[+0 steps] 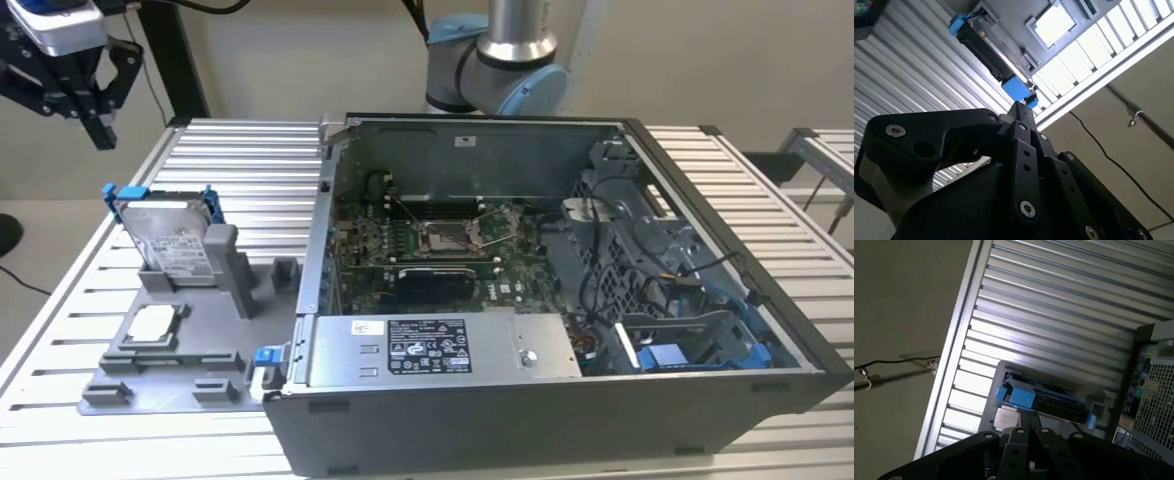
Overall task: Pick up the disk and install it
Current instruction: 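Pick up the disk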
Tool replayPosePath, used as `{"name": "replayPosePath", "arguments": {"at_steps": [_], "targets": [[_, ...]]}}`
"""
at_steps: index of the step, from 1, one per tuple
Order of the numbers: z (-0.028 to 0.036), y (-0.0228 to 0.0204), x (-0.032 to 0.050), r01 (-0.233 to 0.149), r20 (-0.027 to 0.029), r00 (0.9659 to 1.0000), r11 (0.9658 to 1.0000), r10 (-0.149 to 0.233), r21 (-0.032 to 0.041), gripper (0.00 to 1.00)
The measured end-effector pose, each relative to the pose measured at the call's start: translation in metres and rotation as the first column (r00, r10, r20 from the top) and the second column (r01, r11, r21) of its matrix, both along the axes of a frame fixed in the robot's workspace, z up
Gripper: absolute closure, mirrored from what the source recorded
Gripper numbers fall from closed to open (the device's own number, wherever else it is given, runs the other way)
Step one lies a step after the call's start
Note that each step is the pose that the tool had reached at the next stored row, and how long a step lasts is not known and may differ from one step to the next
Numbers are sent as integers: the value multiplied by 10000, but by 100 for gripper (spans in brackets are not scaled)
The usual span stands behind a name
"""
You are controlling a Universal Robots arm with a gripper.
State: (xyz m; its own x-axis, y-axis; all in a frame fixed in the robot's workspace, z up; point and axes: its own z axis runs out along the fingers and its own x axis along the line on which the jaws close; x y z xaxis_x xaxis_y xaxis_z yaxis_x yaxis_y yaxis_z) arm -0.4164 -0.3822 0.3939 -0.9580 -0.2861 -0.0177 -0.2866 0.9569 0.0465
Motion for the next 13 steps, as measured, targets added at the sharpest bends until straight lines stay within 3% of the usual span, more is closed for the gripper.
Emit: {"name": "replayPosePath", "arguments": {"at_steps": [4, 8, 13], "targets": [[0, 0, 0, -547, 1, 9985, 9985, 547, 0, 100], [0, 0, 0, -1013, 1, 9949, 9949, 1013, 0, 100], [0, 0, 0, -1199, 1, 9928, 9928, 1199, 0, 100]]}}
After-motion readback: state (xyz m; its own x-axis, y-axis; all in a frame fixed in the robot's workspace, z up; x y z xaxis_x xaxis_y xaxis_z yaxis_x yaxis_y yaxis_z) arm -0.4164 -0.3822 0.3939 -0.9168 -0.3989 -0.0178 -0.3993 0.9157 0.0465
